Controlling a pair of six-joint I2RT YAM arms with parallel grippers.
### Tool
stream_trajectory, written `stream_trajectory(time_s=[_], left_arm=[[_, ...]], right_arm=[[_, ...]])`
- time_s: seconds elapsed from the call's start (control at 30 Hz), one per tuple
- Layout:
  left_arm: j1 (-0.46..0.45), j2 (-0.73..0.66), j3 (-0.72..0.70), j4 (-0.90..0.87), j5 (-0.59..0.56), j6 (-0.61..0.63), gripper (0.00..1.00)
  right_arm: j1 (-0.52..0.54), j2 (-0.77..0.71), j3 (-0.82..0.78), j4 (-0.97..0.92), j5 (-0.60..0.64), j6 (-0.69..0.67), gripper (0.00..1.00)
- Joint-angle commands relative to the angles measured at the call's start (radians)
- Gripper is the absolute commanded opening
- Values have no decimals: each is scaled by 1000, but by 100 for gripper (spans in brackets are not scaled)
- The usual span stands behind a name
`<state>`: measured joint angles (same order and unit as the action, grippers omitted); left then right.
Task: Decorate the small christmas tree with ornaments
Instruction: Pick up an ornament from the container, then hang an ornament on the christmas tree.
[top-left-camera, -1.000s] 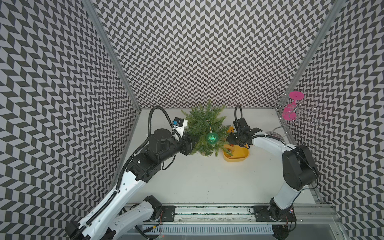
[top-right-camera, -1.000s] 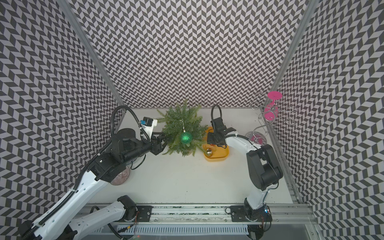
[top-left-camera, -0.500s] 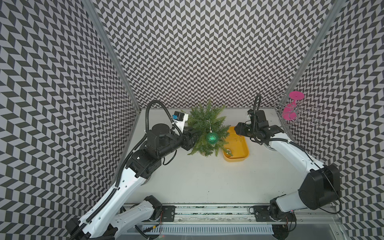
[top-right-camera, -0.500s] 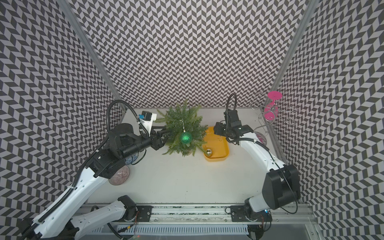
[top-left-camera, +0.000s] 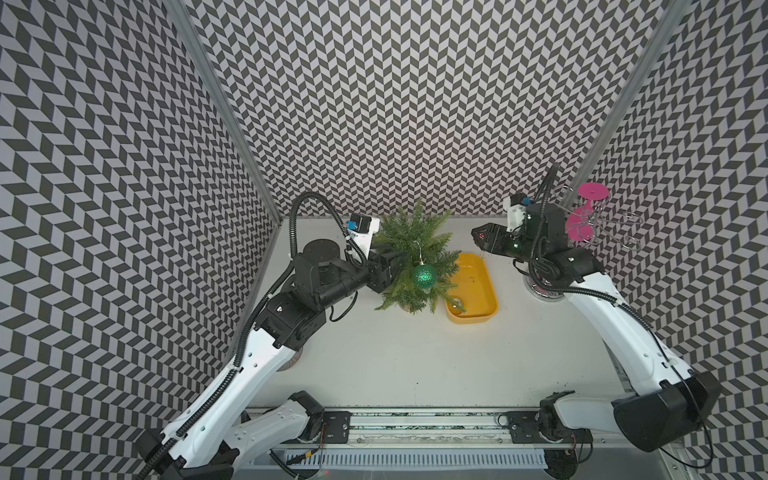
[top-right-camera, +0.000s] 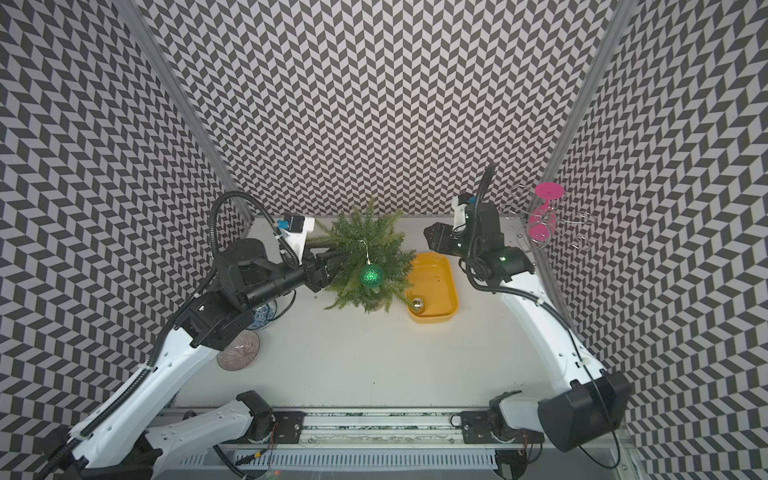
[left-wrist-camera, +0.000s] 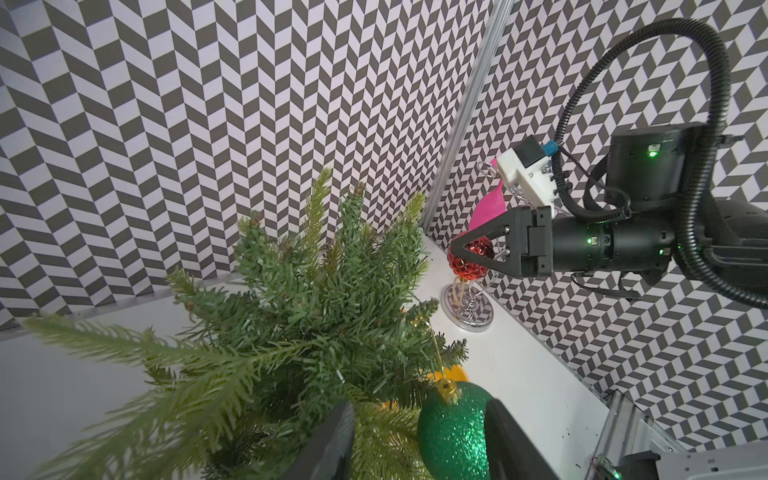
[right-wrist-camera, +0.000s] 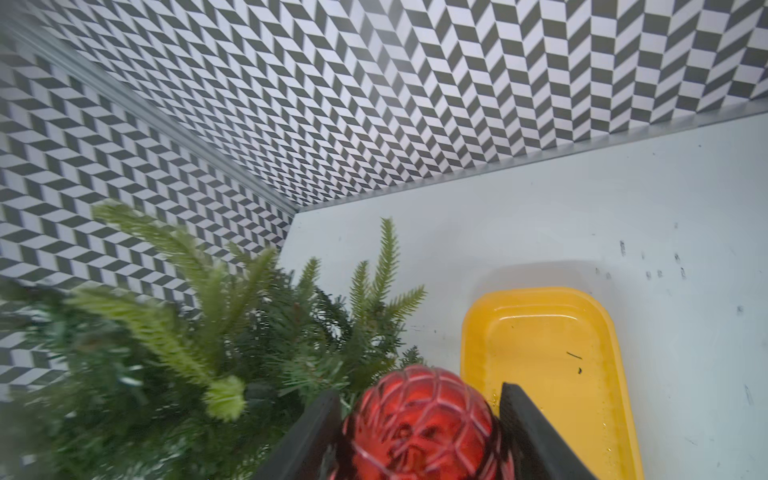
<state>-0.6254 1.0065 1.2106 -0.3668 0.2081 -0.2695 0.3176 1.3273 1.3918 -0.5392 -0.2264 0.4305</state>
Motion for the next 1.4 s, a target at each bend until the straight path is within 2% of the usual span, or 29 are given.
stream_trajectory(time_s=[0.0, 0.4, 0.63, 1.03, 1.37], left_arm=[[6, -3, 32, 43, 18, -15, 53], [6, -5, 24, 47, -8, -52, 53], [9, -8, 14, 46, -22, -74, 53], [26, -20, 9, 52, -8, -98, 53], [51, -37, -7, 45, 5, -104, 55]], right_arm=[[1, -25, 45, 56, -69, 10, 59], [14, -11, 187, 88, -208, 52, 59], [64, 28, 295, 103, -257, 71, 59], [139, 148, 472, 177, -321, 131, 59], [201, 246, 555, 248, -365, 175, 59]])
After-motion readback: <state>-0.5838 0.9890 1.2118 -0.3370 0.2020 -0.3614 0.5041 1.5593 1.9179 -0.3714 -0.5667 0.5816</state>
